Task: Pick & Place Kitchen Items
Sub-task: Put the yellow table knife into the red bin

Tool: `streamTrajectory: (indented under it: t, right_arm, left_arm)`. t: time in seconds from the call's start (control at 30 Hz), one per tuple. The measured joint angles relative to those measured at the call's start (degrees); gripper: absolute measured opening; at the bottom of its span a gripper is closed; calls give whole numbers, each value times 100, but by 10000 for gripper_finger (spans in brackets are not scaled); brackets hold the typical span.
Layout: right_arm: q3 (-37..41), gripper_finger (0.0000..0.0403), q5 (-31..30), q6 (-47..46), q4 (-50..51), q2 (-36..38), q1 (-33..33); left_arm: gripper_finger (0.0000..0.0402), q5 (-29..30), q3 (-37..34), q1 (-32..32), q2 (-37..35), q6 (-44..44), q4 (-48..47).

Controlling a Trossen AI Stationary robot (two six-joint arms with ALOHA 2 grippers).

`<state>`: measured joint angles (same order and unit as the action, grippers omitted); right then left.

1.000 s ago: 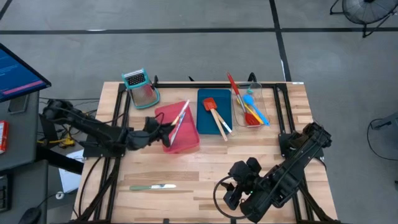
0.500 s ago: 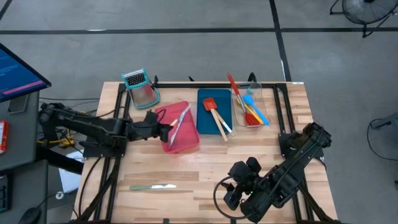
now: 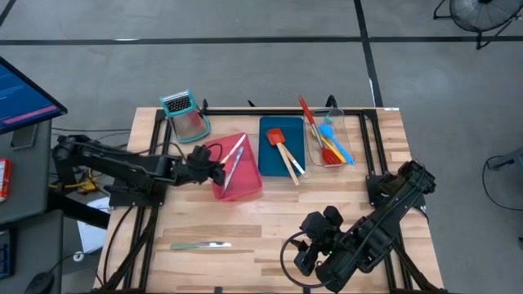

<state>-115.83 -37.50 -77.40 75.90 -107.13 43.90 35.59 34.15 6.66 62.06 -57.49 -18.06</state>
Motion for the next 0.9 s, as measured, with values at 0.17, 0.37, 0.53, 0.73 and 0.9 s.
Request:
streamTrajectory:
  t: [0.17,0.37,0.53,0.73,0.9]
  right_arm:
    - [1,216,0,87,-4,0,0]
    - [0,216,0,87,-4,0,0]
    - [0,216,0,89,-3,0,0]
    - [2,216,0,108,-2,0,0]
    - [1,216,-1,146,-2,0,0]
  left_arm:
    - [49,-59,-1,-93,415,-13,-4]
    - [49,-161,-2,-186,807,-44,20]
    - [49,-197,-3,-225,1054,-176,36]
    - [58,-234,-2,-225,1128,-317,81]
    - [71,-295,-3,-225,1128,-365,238]
